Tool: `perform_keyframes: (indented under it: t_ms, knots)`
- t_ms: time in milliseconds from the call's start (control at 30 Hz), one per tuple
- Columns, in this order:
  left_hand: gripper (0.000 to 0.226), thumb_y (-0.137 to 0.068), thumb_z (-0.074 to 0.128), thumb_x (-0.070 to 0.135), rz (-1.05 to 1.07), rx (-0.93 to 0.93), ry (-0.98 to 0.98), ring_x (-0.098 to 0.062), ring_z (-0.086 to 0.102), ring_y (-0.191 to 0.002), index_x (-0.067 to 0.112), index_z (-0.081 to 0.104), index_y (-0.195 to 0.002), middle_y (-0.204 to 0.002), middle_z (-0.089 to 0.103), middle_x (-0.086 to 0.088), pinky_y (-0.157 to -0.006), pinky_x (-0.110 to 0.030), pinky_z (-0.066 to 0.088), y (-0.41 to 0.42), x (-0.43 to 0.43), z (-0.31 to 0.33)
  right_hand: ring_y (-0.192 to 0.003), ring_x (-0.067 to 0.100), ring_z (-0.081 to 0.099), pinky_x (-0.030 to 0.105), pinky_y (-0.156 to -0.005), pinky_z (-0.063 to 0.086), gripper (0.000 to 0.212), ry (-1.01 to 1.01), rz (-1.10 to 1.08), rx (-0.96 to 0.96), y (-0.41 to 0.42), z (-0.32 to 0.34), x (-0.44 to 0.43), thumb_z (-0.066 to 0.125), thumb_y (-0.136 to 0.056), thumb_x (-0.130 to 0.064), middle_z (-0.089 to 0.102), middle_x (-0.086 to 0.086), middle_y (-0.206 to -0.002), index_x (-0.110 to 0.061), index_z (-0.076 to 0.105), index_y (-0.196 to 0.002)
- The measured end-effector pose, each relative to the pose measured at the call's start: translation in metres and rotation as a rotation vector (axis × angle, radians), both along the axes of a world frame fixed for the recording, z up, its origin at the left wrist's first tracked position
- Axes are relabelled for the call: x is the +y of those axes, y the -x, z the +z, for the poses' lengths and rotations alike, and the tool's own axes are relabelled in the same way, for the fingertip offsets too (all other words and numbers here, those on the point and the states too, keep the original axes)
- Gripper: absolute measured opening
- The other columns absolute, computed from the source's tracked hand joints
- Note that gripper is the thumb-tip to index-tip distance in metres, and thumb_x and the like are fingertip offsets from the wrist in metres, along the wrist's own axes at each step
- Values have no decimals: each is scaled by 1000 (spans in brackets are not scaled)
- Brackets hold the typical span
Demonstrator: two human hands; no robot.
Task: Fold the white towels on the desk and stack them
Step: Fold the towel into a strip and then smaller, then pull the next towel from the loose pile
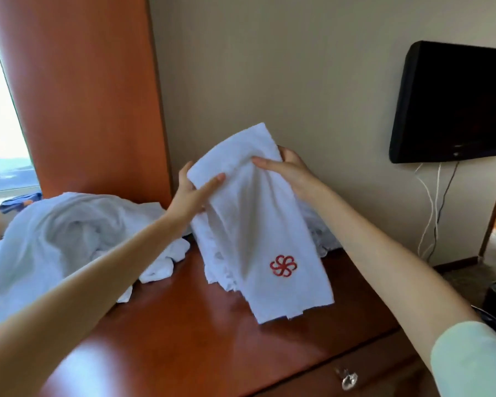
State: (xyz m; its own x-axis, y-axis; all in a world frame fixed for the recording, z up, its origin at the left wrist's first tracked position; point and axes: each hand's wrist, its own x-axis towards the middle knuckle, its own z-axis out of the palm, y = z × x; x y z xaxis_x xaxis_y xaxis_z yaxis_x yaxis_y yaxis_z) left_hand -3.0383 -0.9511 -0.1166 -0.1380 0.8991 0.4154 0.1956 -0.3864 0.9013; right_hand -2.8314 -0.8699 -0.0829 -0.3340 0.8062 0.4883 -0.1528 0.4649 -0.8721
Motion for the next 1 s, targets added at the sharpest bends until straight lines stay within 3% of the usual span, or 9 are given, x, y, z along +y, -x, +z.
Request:
perform_keyframes:
  t_ms: [67,167,300,367,467,600,700,867,1000]
  knots:
    - [99,-69,74,53,-129,-41,131,-18,58,-118,35,14,-146,-128,57,5,-97,-48,49,-13,17,-21,-97,20,70,32,-87,56,23,-23,-41,-3,-6,22,16,72,-85,-11,72,7,-107,-10,67,-107]
    - [105,-77,77,39,-214,44,153,-16,56,-116,42,-2,-146,-126,53,3,-82,-29,55,-39,40,-44,-98,21,70,33,-86,56,30,-45,-113,18,-19,52,42,76,-82,-15,73,7,-107,-7,67,-109]
    - [65,-87,69,14,-144,-90,-15,-11,64,-93,24,19,-126,-121,56,-6,-67,-16,53,-67,86,-48,-99,25,70,35,-85,56,40,-3,-165,61,-33,73,91,77,-81,-15,72,11,-109,-2,64,-117]
    - [51,-89,66,10,-70,-138,-49,-13,63,-88,18,23,-116,-120,55,-14,-71,-22,55,-74,114,-43,-98,24,70,35,-84,56,38,24,-178,57,-36,75,120,77,-81,-15,72,10,-108,-4,65,-115]
    - [54,-91,63,5,-19,-151,13,-29,57,-111,9,22,-126,-131,46,-21,-94,-40,51,-76,158,-40,-95,22,71,33,-81,57,31,69,-213,13,-35,67,165,78,-80,-18,74,7,-104,-8,68,-108]
    - [81,-86,65,0,78,-44,74,-23,48,-112,10,10,-145,-131,39,-5,-93,-29,40,-76,204,-54,-95,20,70,34,-88,55,24,123,-268,-81,-22,37,229,76,-83,-18,72,5,-106,-11,66,-104]
    - [84,-83,64,-3,150,121,92,-30,47,-119,10,13,-149,-147,27,-13,-100,-28,38,-69,224,-82,-97,17,63,29,-89,50,26,113,-302,-138,-5,-5,276,71,-87,-12,65,7,-112,-12,59,-110]
    - [54,-89,53,-4,180,270,37,1,59,-63,19,47,-137,-156,6,-7,-68,2,35,-58,235,-118,-104,7,61,16,-85,46,29,240,-266,-167,15,-76,329,67,-91,-27,67,-13,-111,-25,57,-118]
    - [53,-90,50,1,222,373,-16,-8,51,-116,29,51,-135,-157,11,3,-85,3,28,-56,240,-125,-99,15,69,27,-81,54,41,340,-206,20,27,-105,353,68,-88,-31,71,-2,-113,-20,58,-126]
